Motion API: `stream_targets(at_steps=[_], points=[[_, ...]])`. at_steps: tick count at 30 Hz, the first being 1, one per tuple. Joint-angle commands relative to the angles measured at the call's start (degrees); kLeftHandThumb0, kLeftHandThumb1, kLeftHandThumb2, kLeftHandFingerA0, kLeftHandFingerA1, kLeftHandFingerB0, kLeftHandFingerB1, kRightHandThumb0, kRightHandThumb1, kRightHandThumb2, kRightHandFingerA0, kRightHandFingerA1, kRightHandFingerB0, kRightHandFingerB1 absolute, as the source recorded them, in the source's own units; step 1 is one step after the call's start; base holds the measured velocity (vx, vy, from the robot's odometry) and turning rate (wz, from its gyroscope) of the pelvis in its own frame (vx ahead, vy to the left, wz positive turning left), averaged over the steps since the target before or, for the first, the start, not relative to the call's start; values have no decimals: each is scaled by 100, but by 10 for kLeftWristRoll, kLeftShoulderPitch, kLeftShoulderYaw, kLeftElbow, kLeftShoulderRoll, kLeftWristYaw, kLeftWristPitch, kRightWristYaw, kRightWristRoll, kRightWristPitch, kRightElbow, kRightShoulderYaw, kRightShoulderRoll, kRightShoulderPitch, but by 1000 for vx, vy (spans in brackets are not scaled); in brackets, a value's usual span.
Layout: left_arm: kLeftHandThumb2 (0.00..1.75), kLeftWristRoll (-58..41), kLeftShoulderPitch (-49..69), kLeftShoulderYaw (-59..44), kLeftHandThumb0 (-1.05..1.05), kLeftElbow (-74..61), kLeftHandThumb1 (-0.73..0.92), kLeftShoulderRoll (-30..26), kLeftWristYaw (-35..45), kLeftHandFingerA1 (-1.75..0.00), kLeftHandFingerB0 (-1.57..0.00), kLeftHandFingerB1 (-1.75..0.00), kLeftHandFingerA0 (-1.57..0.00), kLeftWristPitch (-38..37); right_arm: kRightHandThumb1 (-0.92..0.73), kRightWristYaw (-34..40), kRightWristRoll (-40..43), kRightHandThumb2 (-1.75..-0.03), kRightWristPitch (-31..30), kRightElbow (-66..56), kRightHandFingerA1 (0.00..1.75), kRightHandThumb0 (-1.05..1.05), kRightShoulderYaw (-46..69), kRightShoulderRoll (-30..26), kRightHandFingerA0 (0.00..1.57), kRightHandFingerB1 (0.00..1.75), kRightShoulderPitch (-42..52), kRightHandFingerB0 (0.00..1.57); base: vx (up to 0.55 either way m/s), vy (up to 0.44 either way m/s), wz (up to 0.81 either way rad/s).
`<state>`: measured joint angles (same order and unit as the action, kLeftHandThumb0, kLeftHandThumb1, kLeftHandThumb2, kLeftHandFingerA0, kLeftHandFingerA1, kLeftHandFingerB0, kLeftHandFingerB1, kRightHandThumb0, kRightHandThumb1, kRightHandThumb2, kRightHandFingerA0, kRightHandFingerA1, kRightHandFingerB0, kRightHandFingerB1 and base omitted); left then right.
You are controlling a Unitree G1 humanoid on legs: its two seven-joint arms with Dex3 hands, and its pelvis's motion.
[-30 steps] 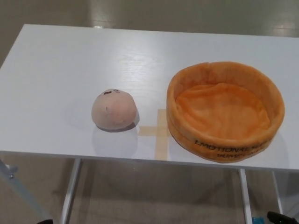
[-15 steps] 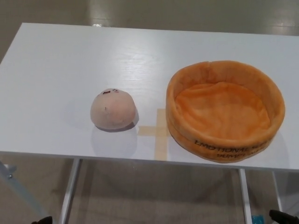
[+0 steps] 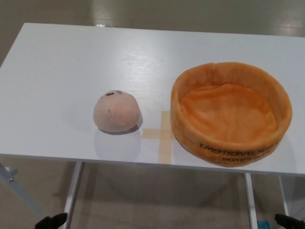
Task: Use the left hand to pick up the pink round toy on the left and place it inside the orange plate on the desk.
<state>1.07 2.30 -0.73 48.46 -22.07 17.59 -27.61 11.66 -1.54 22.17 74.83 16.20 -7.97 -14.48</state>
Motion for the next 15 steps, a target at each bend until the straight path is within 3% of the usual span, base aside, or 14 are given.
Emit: stream_targets(at_steps=[1,2,3,5,6,7,8,10,11,12,15], points=[[69,-26,125,103,-60,-323,40,-79,191,-28,-13,-37,-6,-1,-31,3,10,-106,10,6,122,-26,5,1,32,99,-1,12,0,0,0],[69,-27,133,113,-62,-357,42,-86,196,-30,-12,-36,-7,7,-29,2,9,-108,10,6,124,-28,4,1,31,100,-1,11,0,0,0],[88,-27,136,118,-32,-377,31,-91,199,-49,0,-47,0,13,-28,4,7,-109,11,6,123,-28,2,0,33,100,-2,12,0,0,0],[89,-48,149,135,-30,-445,35,-103,214,-50,0,-47,0,28,-28,8,2,-109,11,6,127,-25,-2,-2,34,106,-4,13,0,0,0],[90,-56,153,140,-30,-466,36,-106,219,-50,0,-47,0,33,-27,10,0,-112,13,6,126,-32,-3,-3,45,103,-4,20,0,0,0],[90,-62,158,144,-30,-487,36,-110,222,-50,0,-47,0,42,-27,11,-2,-112,16,6,126,-32,-4,-3,45,103,-3,20,0,0,0],[58,-77,164,150,-43,-524,48,-116,228,-23,-15,-29,-8,71,-27,14,-5,-111,16,6,127,-23,-7,-3,35,109,-2,13,0,0,0],[58,-87,167,159,-44,-554,48,-122,233,-24,-15,-28,-8,77,-26,11,-2,-112,16,6,129,-23,-5,-3,34,111,-1,12,0,0,0],[57,-89,167,160,-43,-563,48,-124,234,-25,-15,-28,-10,77,-26,11,-2,-113,17,6,125,-31,-5,-2,43,105,0,18,0,0,0],[91,-96,167,164,-28,-588,38,-130,236,-51,0,-47,-1,84,-28,14,-1,-108,15,6,123,-22,-4,-1,34,106,-1,14,0,0,0],[90,-118,165,169,-27,-630,39,-140,239,-51,0,-47,-2,95,-28,14,1,-108,9,6,122,-23,-3,0,32,105,-4,13,0,0,0]])
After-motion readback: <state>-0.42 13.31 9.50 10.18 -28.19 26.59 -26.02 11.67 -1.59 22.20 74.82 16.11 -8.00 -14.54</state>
